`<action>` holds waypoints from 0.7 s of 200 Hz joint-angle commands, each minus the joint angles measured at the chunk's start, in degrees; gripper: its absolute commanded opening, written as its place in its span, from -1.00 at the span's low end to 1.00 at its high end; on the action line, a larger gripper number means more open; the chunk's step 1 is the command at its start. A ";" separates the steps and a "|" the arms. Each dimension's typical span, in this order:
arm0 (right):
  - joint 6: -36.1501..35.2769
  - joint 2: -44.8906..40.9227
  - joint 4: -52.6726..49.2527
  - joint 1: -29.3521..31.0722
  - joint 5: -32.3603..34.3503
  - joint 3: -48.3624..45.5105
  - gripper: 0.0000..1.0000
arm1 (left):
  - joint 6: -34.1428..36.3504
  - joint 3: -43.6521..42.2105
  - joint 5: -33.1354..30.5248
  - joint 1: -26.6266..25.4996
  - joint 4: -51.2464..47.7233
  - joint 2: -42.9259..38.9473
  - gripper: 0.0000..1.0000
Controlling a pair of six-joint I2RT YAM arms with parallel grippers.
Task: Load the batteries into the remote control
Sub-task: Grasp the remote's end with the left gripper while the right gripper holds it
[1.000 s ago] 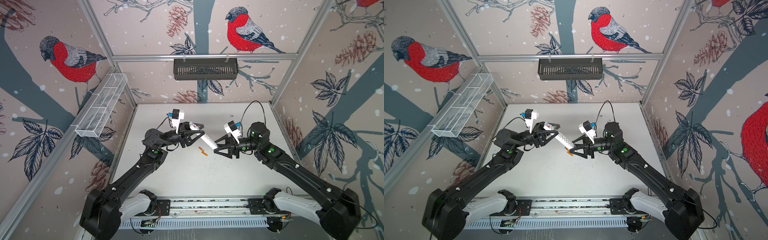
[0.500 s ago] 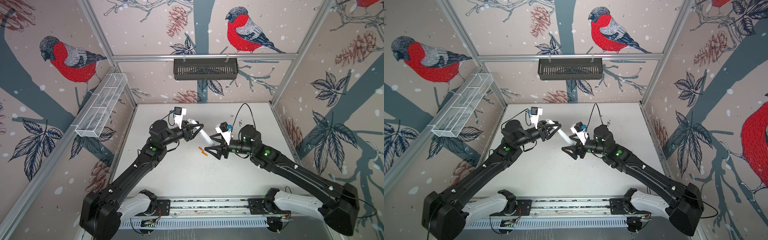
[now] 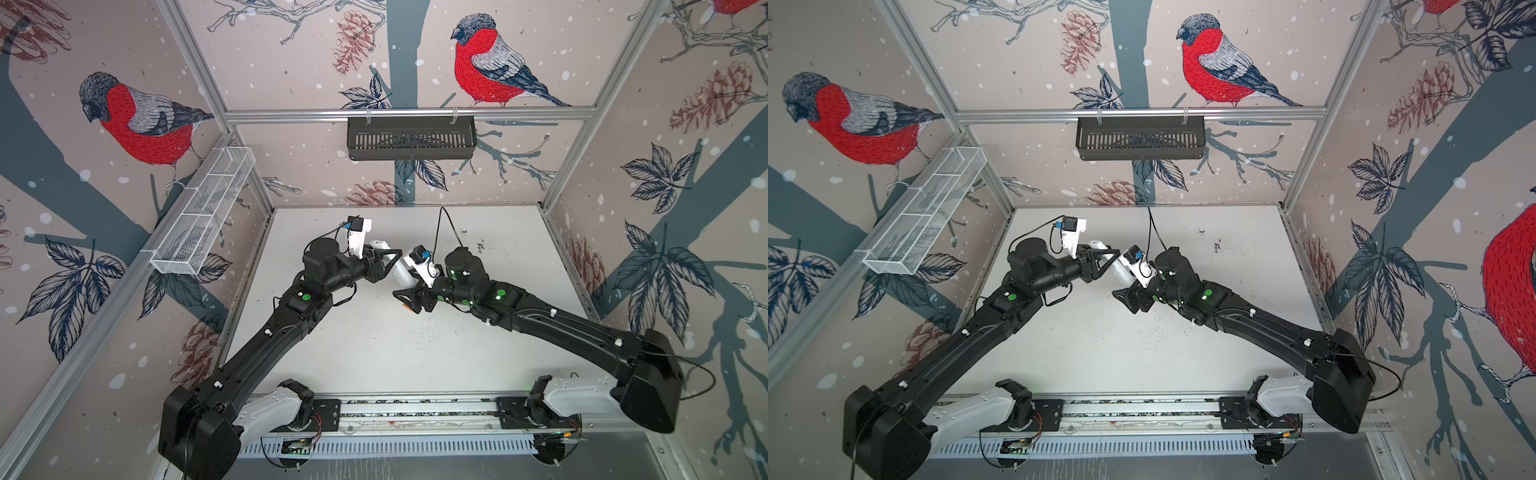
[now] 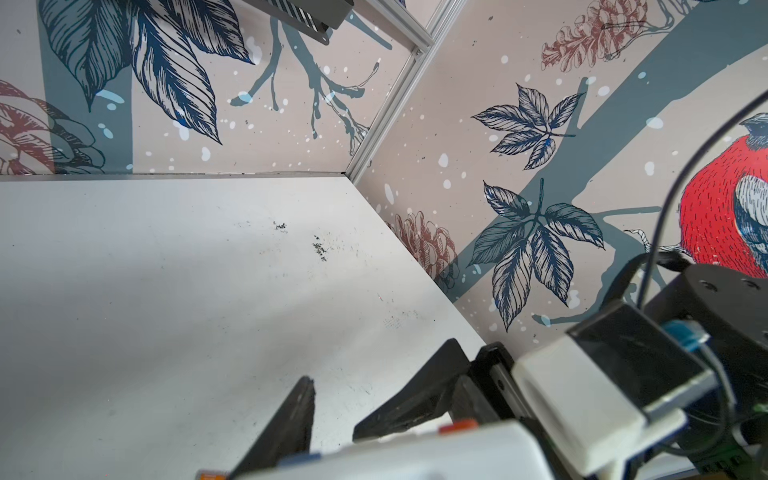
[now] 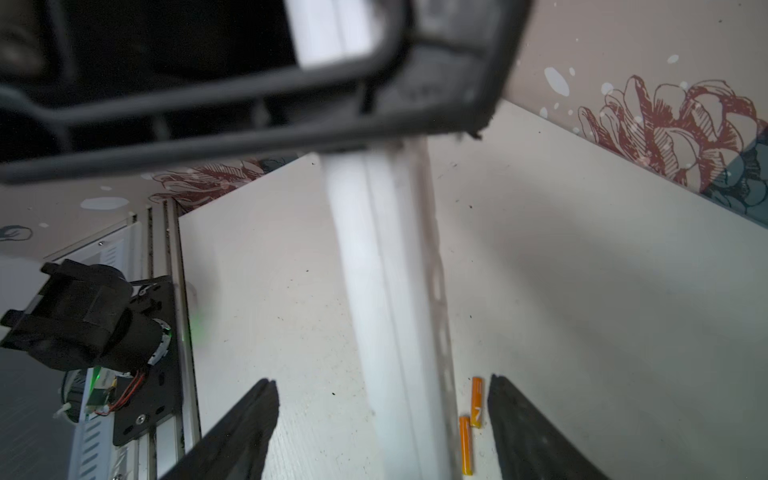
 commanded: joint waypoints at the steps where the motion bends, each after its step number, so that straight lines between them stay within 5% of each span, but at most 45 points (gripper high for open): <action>1: -1.04 0.83 -0.13 0.36 2.26 0.80 0.57 | 1.13 0.58 1.00 0.15 -0.16 0.18 -0.82; 32: -1.00 1.13 0.39 0.36 0.77 1.23 -0.01 | 1.42 0.85 1.01 0.17 -0.94 0.71 -0.82; 103: 0.94 -0.84 -0.19 -1.71 -7.16 0.91 -0.60 | 1.27 0.88 3.21 0.19 0.94 1.35 -0.68; 112: 1.44 -1.24 -0.28 -2.29 -8.82 0.69 -0.60 | 1.29 0.86 4.20 0.15 1.51 1.42 -0.49; 127: 2.05 -2.01 -0.10 -3.76 -13.35 0.08 -0.60 | 1.76 0.33 8.36 0.21 3.43 1.12 0.35; 140: 2.54 -2.83 -0.20 -5.41 -19.11 -0.23 -0.60 | 2.13 -0.39 11.83 0.21 5.19 0.65 0.81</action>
